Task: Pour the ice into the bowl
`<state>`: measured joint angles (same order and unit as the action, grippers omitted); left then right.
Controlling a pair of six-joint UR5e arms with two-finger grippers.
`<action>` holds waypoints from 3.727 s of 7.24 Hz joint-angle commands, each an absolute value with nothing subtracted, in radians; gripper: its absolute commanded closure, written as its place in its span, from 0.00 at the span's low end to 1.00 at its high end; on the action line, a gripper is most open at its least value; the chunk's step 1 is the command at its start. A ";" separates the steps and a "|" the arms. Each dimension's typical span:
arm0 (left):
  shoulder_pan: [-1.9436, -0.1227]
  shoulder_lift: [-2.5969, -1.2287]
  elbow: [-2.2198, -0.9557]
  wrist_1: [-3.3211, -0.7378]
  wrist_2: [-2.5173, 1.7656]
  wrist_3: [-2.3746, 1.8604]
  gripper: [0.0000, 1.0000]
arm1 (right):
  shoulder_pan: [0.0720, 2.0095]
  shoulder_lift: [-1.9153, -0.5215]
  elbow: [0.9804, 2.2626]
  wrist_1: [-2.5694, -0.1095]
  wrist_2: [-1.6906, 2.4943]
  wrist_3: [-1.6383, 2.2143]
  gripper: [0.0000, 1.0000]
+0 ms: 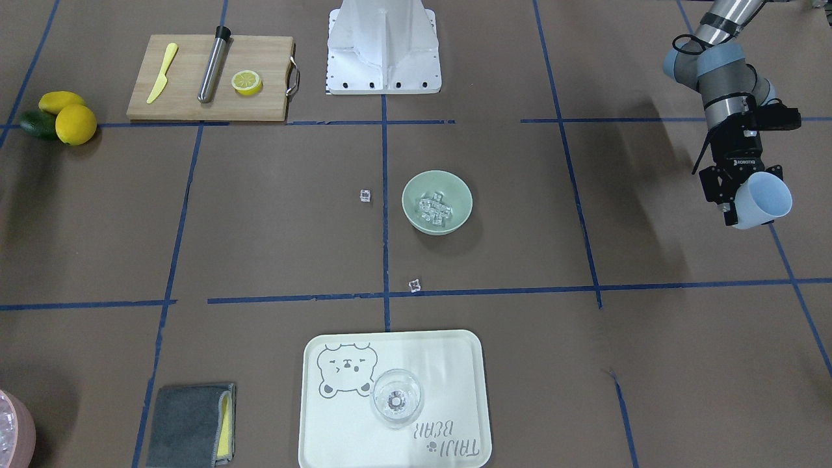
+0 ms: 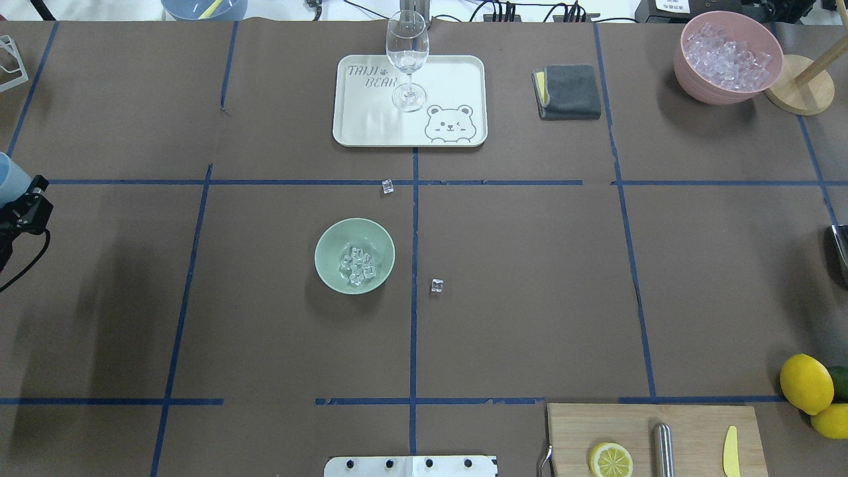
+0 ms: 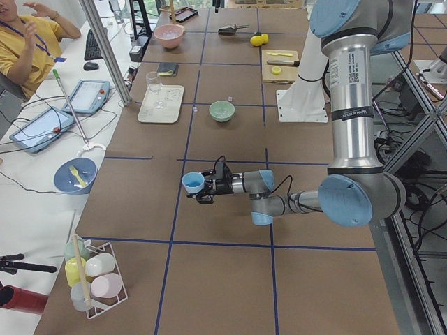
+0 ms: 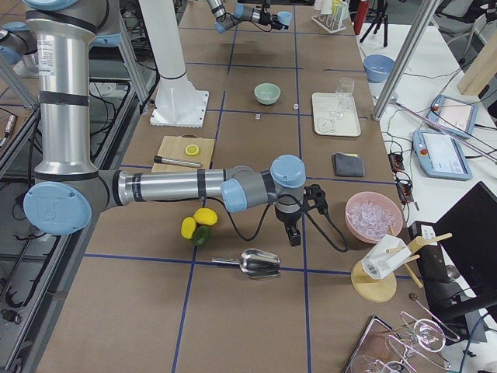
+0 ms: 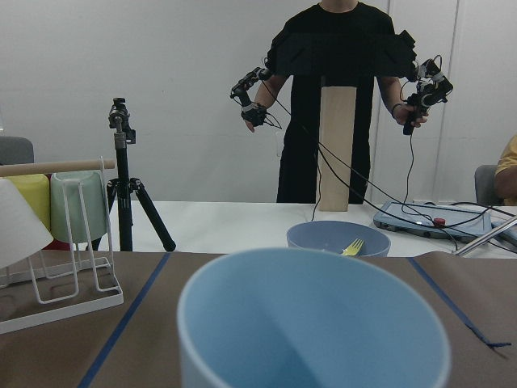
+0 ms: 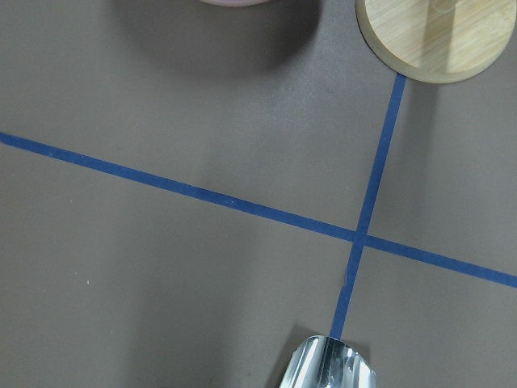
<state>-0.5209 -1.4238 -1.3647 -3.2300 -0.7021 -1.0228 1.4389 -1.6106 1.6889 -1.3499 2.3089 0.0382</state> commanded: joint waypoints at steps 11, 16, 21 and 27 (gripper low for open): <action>-0.381 -1.488 -1.264 -3.224 -0.701 -1.068 0.56 | 1.445 -1.621 1.689 -1.350 2.309 0.029 0.00; -0.371 -1.476 -1.261 -3.224 -0.698 -1.066 0.30 | 1.450 -1.621 1.689 -1.350 2.309 0.029 0.00; -0.371 -1.476 -1.262 -3.229 -0.698 -1.065 0.01 | 1.451 -1.620 1.690 -1.350 2.309 0.031 0.00; -0.373 -1.419 -1.357 -3.301 -0.553 -1.054 0.01 | 1.453 -1.620 1.695 -1.350 2.310 0.032 0.00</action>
<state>-0.3727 -1.4338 -1.3329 -3.2658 -0.6085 -1.0576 1.4526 -1.6199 1.6939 -1.3499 2.3090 0.0310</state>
